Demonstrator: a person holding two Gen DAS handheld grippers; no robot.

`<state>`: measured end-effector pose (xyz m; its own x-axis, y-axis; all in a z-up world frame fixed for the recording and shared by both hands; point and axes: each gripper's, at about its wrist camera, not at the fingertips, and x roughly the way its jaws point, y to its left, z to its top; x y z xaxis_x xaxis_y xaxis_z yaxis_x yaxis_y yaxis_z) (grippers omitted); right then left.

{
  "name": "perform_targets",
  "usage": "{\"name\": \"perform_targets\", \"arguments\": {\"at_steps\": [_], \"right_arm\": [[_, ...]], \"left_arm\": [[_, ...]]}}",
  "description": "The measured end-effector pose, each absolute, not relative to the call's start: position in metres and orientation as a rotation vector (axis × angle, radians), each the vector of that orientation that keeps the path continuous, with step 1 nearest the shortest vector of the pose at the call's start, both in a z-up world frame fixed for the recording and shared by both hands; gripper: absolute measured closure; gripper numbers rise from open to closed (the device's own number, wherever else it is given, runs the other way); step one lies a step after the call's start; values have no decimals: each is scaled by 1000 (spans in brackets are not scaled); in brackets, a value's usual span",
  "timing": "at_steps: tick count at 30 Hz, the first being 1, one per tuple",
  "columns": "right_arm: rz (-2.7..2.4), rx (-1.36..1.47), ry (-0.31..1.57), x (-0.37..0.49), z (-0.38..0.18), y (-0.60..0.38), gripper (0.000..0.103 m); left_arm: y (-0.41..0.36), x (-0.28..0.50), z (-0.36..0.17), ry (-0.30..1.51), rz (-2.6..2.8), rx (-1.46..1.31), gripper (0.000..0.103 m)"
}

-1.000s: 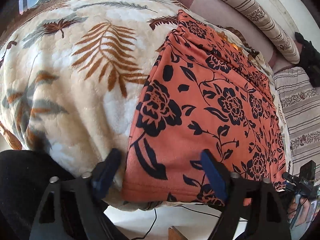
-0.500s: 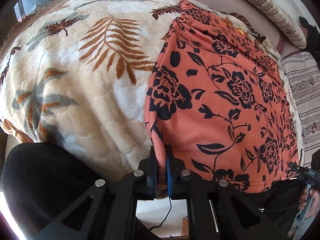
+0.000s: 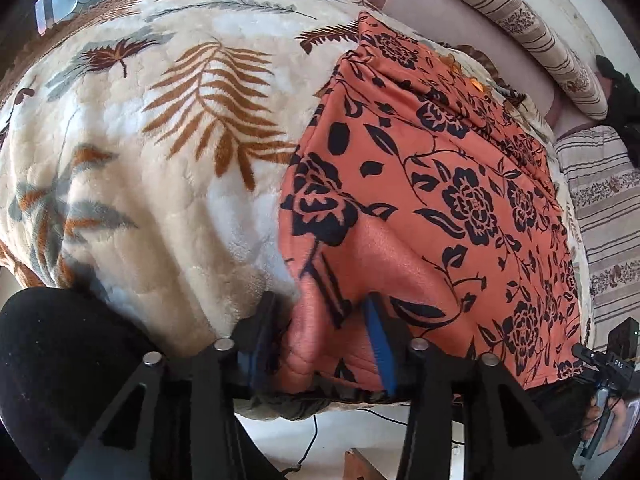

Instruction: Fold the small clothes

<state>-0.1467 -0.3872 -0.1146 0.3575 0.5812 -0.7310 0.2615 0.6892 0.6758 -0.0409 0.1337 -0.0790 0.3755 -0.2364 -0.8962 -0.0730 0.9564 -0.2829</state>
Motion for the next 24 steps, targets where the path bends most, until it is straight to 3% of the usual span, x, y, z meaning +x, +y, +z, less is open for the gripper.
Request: {"name": "perform_targets", "arguments": {"at_steps": [1,2,3,8,13,19,24], "right_arm": [[239,828,1224,-146,-114,-387,50],[234,819,1244,-145,-116,-388,86],[225,812,1259,-144,-116,-387,95],[253,859,1132,-143,-75,-401,94],[219,874,1283,-129,-119,-400,94],[283,898,1152,-97,-73,-406,94],[329,828,948,16,-9,-427,95]], "left_arm": [[131,-40,-79,1199,-100,-264,71],[127,-39,-79,1212,-101,-229,91],[126,-38,-76,1218,-118,-242,96],[131,-41,-31,1099,-148,-277,96],[132,-28,-84,1276,-104,-284,96],[129,3,-13,1146,-196,-289,96],[110,116,58,957,-304,-302,96]]}}
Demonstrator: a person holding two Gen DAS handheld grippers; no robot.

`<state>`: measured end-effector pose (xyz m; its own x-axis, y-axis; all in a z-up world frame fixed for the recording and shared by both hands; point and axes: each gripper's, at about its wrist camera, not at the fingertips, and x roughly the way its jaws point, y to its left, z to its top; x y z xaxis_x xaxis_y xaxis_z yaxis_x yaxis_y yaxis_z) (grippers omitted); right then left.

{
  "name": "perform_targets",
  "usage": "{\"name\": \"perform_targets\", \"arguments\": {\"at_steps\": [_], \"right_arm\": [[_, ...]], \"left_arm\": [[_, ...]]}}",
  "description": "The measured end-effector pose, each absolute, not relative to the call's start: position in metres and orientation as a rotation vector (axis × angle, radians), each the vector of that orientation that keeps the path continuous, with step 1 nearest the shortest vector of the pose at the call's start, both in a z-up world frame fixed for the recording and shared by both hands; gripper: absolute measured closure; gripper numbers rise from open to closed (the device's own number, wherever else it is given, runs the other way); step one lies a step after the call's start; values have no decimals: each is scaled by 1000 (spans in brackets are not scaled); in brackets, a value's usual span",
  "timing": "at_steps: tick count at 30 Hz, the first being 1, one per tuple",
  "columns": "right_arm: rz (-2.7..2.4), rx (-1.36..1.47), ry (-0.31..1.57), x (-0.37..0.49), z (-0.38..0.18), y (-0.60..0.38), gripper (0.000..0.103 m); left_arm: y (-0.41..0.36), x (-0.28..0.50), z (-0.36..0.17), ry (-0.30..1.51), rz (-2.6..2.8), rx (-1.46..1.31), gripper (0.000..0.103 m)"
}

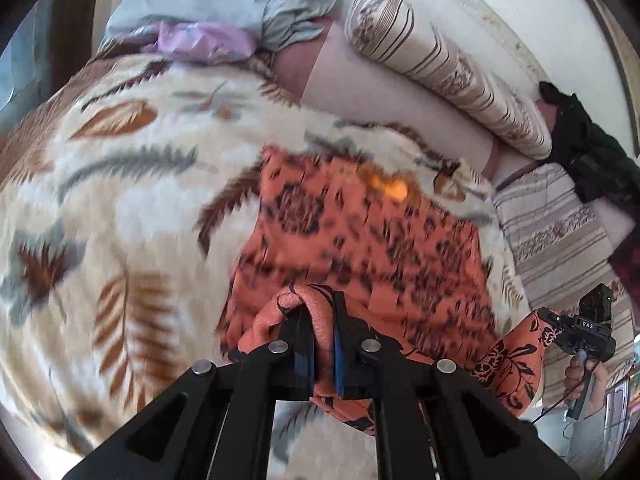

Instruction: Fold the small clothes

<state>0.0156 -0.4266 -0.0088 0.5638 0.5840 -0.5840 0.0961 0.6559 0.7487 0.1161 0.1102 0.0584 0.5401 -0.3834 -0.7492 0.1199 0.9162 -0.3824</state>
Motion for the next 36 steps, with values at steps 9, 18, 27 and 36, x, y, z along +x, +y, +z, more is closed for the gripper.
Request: {"name": "perform_targets", "arguments": {"at_steps": [9,18,27,36], "right_arm": [[101,870,968,170,-112,-451,28],[103,640,964,106,-87,-435,26],[113,380,1166,133,-91,-373,78],[180,424,993,31,12,-379,82]], "left_arm": [[98,291,-72,1150,-86,-229,26],[156,189,-30,916,-128,-390,17],[78,229,-61,1179,-156,-167,85],[91,117,47,976,-243,-160,86]]}}
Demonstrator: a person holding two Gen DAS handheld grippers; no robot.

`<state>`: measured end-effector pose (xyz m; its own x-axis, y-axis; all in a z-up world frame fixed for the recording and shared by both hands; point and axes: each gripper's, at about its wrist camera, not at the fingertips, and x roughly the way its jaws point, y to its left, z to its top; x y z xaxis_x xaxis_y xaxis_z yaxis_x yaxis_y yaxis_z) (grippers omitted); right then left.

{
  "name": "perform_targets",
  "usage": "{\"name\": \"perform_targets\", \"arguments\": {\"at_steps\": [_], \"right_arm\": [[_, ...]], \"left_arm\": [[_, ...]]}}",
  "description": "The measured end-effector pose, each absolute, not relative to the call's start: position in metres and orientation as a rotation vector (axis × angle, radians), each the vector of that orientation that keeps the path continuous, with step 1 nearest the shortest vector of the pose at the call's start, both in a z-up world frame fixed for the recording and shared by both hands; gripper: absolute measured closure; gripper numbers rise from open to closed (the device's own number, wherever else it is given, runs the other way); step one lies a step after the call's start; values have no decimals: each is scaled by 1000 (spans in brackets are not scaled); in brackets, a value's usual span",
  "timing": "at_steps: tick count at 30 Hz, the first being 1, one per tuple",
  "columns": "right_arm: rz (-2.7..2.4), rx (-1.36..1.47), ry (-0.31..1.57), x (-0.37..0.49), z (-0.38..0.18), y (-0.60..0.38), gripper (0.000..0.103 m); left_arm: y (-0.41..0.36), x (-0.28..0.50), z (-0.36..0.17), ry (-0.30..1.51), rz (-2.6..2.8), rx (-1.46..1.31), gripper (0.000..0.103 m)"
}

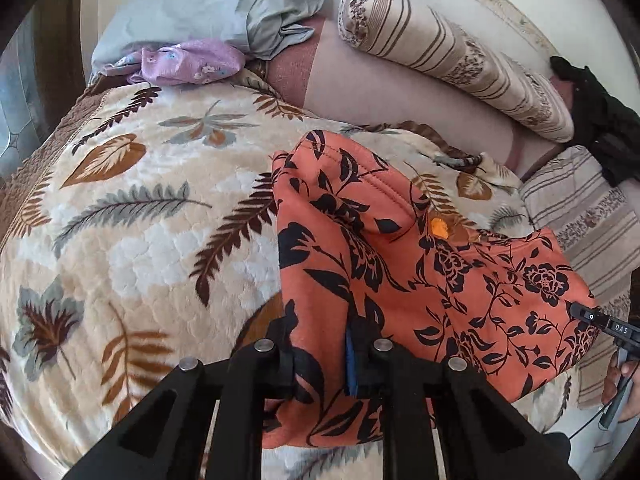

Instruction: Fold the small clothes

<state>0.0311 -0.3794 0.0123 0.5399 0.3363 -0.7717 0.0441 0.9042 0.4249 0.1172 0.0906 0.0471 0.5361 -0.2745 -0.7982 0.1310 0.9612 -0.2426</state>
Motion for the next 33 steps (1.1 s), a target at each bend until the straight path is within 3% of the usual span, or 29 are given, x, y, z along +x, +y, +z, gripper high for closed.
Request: {"name": "perform_targets", "arguments": {"at_steps": [3,4,5,6,8,13,23,30,31,32,33], "right_arm": [[191,513,1036,-21,-15,-391,77],[167,522,1075,-38,-40,-394,66],[150,514,1128,-48,-65,-395,31],[110,502,1227,-60,-101,-397,19],[80,483,1202,-79,-117,-400,21],[24,506,991,-90,-65,-417,21],[54,395,941,-40,-54,-414,21],[4,318,982,19,-73,-423,21],[2,315,1003,27,-80,-424,26],[1,311,1028,34,-87,-422,52],[-3,302,1057,40,-94,-420,72]], "left_arm": [[100,66,11,1012,-251,-199,78],[105,52,-14,1042,-244,-193,61],[107,46,-45,1101,-208,-172,44],[112,41,-75,1195,-150,-143,43],[117,26,-69,1089,-186,-127,42],[122,33,-20,949,-164,-92,42],[77,97,-27,922,-309,110,42],[74,122,-45,956,-299,82,42],[73,126,-48,959,-294,82,42],[72,127,-50,963,-290,81,43],[72,130,-51,973,-295,77,50]]}}
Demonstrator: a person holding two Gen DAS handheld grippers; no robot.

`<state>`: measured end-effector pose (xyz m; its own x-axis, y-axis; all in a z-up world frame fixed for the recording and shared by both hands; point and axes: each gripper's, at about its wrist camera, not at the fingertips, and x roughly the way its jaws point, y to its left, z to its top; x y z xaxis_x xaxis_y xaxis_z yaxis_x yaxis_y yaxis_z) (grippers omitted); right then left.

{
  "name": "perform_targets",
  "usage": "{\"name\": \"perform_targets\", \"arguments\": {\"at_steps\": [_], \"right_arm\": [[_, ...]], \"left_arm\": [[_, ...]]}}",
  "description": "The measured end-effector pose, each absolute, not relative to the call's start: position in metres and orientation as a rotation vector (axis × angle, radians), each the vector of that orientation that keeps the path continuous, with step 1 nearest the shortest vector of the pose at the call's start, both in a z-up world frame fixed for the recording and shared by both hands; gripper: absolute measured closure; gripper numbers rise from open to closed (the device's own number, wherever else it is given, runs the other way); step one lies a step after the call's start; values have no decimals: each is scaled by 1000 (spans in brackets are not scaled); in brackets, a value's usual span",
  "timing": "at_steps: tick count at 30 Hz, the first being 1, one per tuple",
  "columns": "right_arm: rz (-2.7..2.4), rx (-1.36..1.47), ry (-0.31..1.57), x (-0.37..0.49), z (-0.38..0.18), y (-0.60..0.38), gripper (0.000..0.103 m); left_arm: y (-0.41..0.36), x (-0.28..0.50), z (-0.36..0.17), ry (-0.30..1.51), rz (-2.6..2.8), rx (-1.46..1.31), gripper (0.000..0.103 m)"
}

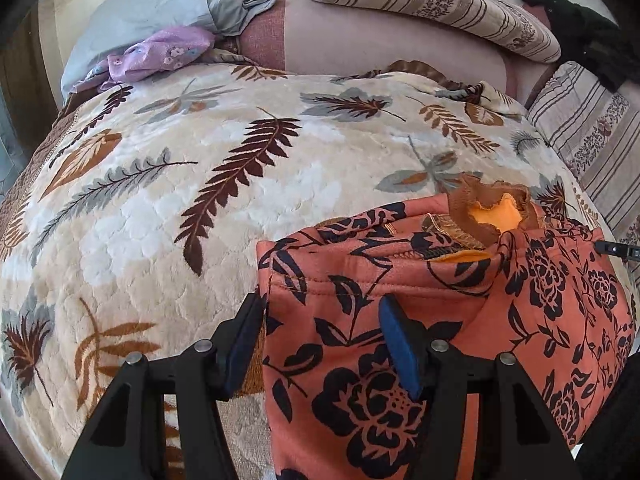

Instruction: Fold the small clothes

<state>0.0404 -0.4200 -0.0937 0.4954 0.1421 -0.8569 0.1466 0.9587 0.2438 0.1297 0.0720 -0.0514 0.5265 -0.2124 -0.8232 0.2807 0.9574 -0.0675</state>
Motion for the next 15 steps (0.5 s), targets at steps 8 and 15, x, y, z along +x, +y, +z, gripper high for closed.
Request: {"name": "perform_targets", "arguments": {"at_steps": [8,15], "right_arm": [[-59,130,950,22,-51,-395,96],[-151,169,911,55,-56,-419,95]], "left_arm": [[88,116,-15,859,-243,22,99],[82,161,-50,950,-182,40,95]]}}
